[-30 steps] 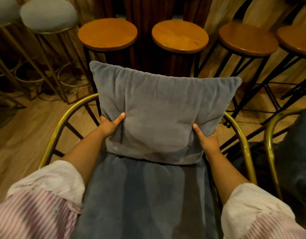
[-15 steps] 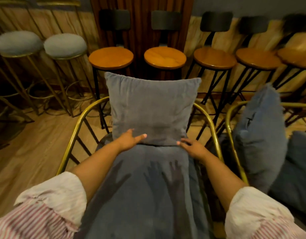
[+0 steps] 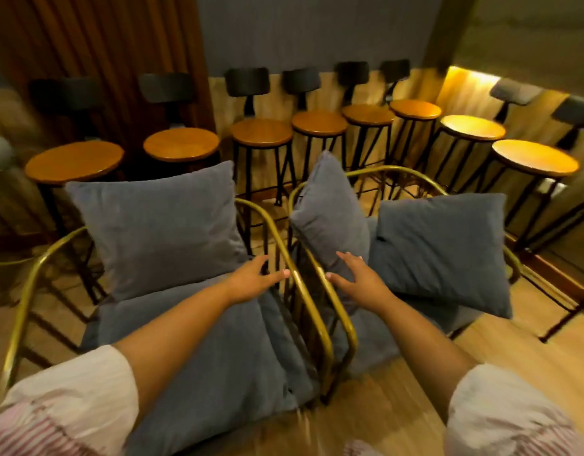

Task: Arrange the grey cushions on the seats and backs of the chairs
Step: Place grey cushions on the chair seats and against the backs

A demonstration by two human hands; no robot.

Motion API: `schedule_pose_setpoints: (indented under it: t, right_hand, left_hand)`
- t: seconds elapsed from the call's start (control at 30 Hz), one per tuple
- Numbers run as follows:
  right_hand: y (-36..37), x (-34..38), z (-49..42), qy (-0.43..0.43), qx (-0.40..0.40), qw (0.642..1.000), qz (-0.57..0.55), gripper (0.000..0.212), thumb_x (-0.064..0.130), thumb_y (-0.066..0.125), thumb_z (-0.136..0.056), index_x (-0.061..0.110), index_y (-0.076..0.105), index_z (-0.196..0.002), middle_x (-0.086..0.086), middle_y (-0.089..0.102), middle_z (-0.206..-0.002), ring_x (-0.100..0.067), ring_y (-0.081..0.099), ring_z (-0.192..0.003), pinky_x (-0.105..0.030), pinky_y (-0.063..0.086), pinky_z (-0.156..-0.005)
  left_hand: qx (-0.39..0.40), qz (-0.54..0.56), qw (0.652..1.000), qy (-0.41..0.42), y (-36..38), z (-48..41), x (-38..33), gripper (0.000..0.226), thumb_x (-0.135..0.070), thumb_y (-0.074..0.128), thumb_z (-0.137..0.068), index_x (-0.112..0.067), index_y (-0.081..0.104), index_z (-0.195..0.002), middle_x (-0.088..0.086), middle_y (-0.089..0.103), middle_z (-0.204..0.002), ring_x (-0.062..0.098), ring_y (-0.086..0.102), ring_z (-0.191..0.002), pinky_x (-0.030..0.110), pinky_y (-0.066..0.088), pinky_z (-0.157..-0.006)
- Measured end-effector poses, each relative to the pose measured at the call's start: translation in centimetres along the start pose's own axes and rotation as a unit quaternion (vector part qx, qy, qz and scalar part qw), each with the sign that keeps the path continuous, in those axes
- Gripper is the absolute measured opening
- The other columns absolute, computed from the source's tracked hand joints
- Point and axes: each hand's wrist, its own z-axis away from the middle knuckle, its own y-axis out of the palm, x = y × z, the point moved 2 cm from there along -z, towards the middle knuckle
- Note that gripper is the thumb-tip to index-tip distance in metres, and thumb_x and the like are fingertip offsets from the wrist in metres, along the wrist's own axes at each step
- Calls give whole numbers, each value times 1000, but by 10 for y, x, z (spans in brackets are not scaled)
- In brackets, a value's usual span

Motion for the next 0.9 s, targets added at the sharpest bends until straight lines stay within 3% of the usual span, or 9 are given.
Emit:
schedule_pose_setpoints:
  t: [0.27, 0.4, 0.6, 0.73, 0.9]
  right_hand:
    - [-99, -112, 58, 73, -60, 995, 0, 74, 42, 56, -90, 15, 23, -150, -7, 21, -159, -28, 8, -149, -42, 14, -119]
    - [-152, -169, 69, 97, -67, 993, 11, 74, 44, 57, -89, 15, 25, -149, -8, 28, -157, -27, 21, -146, -40, 15, -120]
    - [-222, -240, 63, 124, -92, 988, -2, 74, 45, 58, -88, 16, 26, -148, -7, 29, -156, -27, 22, -145, -42, 18, -119]
    - [-256, -269, 28, 119, -86, 989, 3, 75, 47, 56, -88, 16, 26, -149, -6, 29, -156, -27, 23, -145, -40, 22, -118]
    - [-269, -275, -47, 81, -58, 995, -28, 71, 42, 56, -90, 13, 26, -148, -7, 28, -156, -25, 27, -143, -34, 25, -113]
  left_hand:
    - [53, -29, 995, 82, 118, -25, -107, 77, -44, 58, -88, -8, 26, -148, 8, 29, -156, 23, 31, -142, 30, 28, -112]
    - [77, -52, 991, 93, 179, -43, -160, 73, -42, 54, -91, -7, 25, -148, 10, 28, -156, 24, 29, -143, 29, 26, -111]
    - [92, -40, 991, 93, 239, -84, -223, 72, -42, 52, -92, -11, 21, -149, 9, 24, -157, 25, 27, -144, 31, 26, -112]
    - [69, -22, 994, 83, 258, -117, -240, 78, -47, 52, -90, -13, 16, -151, 8, 17, -160, 25, 21, -146, 35, 22, -116]
    - [-24, -5, 999, 41, 246, -167, -231, 83, -46, 56, -88, -9, 16, -151, 12, 14, -159, 27, 16, -147, 37, 19, -118]
